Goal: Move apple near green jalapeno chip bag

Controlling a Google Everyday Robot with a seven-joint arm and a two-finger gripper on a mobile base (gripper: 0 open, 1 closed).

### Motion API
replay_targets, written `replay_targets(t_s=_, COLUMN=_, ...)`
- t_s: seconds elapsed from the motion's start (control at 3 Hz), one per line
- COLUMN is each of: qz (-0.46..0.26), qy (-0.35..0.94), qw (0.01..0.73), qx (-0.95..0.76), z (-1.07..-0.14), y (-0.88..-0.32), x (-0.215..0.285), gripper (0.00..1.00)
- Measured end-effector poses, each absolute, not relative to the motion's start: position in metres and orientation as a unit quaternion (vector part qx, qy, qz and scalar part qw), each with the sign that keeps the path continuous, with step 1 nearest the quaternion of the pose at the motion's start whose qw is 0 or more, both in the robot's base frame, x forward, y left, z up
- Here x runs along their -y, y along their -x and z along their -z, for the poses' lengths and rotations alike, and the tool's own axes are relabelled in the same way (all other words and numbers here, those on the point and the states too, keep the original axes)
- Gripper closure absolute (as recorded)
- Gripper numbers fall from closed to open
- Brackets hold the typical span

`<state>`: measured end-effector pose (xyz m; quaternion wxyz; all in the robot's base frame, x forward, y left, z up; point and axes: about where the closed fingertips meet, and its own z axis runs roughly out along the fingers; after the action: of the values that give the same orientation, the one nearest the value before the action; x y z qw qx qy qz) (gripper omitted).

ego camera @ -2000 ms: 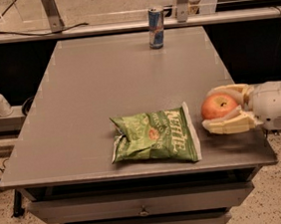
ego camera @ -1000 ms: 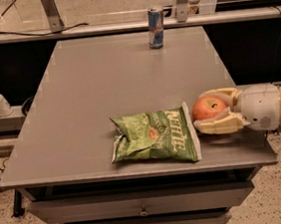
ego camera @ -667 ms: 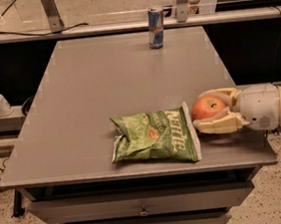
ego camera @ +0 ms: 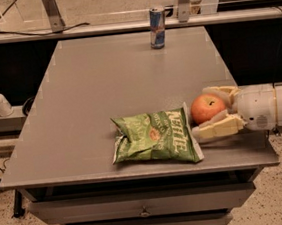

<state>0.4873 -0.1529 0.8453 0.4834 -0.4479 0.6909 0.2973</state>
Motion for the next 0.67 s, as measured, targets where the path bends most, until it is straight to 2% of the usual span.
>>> replay_targets(t_s=0.67, qz=-0.301, qy=0.455, qw=0.475, qx=-0.69, z=-0.865, y=-0.485, x=0.14, gripper=0.0)
